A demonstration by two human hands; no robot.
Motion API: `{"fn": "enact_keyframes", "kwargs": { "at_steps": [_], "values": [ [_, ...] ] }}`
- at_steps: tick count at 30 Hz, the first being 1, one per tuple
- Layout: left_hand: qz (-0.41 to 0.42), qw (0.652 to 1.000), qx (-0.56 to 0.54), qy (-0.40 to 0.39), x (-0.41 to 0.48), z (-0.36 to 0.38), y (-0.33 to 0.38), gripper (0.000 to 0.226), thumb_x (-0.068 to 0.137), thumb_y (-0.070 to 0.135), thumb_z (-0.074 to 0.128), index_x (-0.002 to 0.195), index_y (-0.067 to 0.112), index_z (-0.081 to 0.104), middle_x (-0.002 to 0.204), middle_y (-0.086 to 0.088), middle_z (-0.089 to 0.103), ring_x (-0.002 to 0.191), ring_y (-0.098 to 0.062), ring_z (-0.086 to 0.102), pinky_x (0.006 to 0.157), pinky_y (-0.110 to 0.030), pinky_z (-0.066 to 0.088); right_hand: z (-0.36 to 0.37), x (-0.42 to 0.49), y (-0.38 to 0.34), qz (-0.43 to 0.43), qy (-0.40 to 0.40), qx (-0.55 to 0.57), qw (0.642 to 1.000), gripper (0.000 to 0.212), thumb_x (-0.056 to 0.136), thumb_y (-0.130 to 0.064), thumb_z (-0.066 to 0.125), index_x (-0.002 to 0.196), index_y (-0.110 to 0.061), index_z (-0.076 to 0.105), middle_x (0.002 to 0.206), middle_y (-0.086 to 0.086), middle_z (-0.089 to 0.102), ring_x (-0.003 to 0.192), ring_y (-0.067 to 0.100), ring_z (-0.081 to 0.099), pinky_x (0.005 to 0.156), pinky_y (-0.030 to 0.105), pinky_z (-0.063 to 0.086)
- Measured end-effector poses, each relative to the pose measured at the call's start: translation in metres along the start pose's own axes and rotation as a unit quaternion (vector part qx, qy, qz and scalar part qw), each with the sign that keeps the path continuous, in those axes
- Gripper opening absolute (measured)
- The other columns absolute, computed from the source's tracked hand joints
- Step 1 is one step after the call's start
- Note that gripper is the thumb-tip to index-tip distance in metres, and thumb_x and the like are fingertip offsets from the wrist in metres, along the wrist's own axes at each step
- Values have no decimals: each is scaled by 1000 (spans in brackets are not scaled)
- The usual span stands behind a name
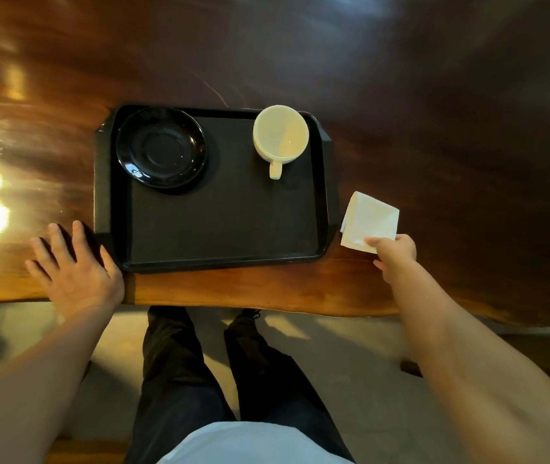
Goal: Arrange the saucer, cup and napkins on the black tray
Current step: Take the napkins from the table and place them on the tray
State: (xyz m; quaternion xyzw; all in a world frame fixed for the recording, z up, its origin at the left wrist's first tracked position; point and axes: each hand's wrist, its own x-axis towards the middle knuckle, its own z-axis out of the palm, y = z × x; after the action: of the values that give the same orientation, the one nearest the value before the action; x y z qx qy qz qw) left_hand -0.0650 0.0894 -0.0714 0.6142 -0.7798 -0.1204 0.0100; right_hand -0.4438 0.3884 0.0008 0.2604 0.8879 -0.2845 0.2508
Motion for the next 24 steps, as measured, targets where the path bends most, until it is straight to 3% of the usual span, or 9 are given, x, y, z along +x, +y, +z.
{"fn": "enact_keyframes", "kwargs": {
  "at_steps": [5,9,11,15,18,19,24],
  "values": [
    [-23,999,-18,13,0,0,10,54,103,32,37,155,21,29,168,-13,20,157,-39,7,124,-60,3,-2,-6,3,-27,15,55,998,35,89,-11,73,119,-15,55,126,11,60,102,25,61,84,35,60],
    [-38,999,-25,12,2,-2,13,52,102,27,42,153,19,34,167,-14,22,156,-40,8,123,-61,2,-10,-10,-1,-5,-32,161,986,16,94,-9,67,105,-17,59,119,7,62,113,28,63,82,38,60],
    [-48,998,-34,15,4,-2,16,50,102,23,44,151,18,37,166,-15,25,156,-41,10,123,-62,3,-16,-13,-4,13,-81,231,969,15,95,-6,63,100,-19,59,120,7,61,114,28,62,91,43,59],
    [-76,995,-51,25,7,-4,25,44,101,21,42,145,15,43,163,-16,31,155,-41,13,122,-65,4,-27,-22,-12,47,-174,430,884,42,91,2,64,127,-15,53,131,12,59,117,30,62,92,43,59],
    [-87,994,-54,26,7,-6,30,41,102,19,40,143,14,45,162,-16,32,155,-42,14,122,-65,4,-26,-45,-18,90,-229,561,790,47,88,7,65,129,-13,54,130,16,63,115,33,65,90,44,60],
    [-85,995,-53,27,7,-7,30,41,102,18,41,143,13,45,162,-16,31,155,-42,15,122,-65,5,-23,-56,-18,94,-258,560,781,44,89,8,63,127,-12,55,129,17,64,116,34,65,92,44,59],
    [-78,995,-51,33,7,-6,29,42,102,18,41,143,13,45,161,-17,32,154,-43,15,122,-65,5,11,-108,-14,87,-381,390,834,47,84,10,63,124,-14,57,128,15,63,117,34,62,86,41,62]
  ]
}}
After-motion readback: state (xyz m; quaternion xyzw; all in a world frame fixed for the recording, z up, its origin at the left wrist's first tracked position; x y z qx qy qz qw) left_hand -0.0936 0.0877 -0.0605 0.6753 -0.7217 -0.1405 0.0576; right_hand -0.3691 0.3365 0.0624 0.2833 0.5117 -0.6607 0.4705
